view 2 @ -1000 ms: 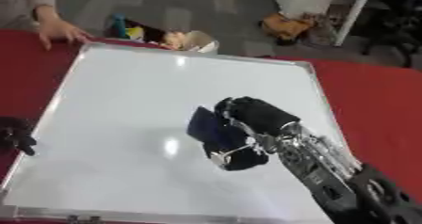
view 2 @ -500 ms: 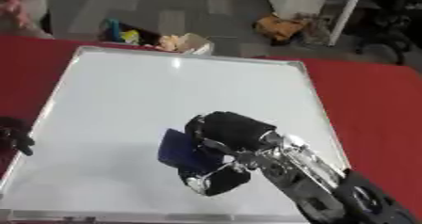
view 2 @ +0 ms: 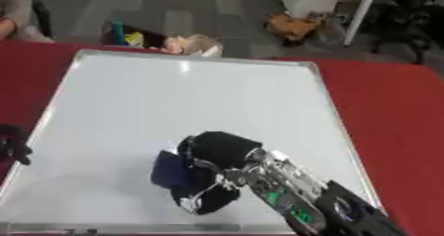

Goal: Wipe the whiteboard clean with a brush.

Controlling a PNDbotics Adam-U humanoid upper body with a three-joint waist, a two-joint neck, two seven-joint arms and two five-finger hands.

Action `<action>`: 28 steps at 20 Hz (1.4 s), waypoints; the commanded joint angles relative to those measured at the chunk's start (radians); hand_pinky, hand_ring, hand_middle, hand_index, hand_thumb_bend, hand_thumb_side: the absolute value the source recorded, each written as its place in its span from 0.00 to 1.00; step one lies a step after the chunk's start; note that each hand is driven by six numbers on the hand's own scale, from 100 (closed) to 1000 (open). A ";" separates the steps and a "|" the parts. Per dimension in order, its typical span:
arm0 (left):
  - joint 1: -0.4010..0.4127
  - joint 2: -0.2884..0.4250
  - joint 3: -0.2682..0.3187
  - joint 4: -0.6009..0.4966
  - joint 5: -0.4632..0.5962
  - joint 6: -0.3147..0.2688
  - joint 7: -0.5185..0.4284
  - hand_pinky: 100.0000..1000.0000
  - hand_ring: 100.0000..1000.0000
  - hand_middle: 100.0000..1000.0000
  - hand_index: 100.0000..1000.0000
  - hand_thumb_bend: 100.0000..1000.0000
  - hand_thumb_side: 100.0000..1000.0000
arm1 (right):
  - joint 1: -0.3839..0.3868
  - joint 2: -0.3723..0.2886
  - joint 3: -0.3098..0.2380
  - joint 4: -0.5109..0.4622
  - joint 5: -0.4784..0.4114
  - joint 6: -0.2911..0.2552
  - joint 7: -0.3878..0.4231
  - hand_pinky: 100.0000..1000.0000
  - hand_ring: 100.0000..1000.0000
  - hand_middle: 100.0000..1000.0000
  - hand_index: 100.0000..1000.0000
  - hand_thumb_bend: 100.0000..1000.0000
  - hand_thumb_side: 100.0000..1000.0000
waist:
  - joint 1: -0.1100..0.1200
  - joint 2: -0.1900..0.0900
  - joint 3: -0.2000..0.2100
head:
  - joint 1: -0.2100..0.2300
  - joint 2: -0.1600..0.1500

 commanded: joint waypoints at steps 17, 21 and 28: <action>0.007 0.005 0.003 -0.003 0.004 0.001 0.001 0.42 0.48 0.52 0.62 0.68 0.91 | 0.005 0.000 -0.033 -0.090 0.009 -0.100 0.196 0.81 0.85 0.87 0.68 0.00 0.87 | 0.005 -0.039 -0.044 | 0.002 0.017; 0.018 0.006 0.008 0.000 0.004 0.001 0.006 0.42 0.48 0.52 0.62 0.68 0.91 | 0.022 -0.035 -0.100 -0.216 -0.039 -0.066 0.155 0.79 0.81 0.81 0.65 0.00 0.75 | 0.005 -0.047 -0.060 | 0.013 0.022; 0.029 0.007 0.013 0.002 0.004 0.001 0.011 0.42 0.48 0.52 0.62 0.68 0.91 | 0.049 -0.078 -0.186 -0.245 -0.135 -0.091 0.006 0.76 0.77 0.76 0.62 0.00 0.63 | 0.002 -0.055 -0.087 | 0.030 0.029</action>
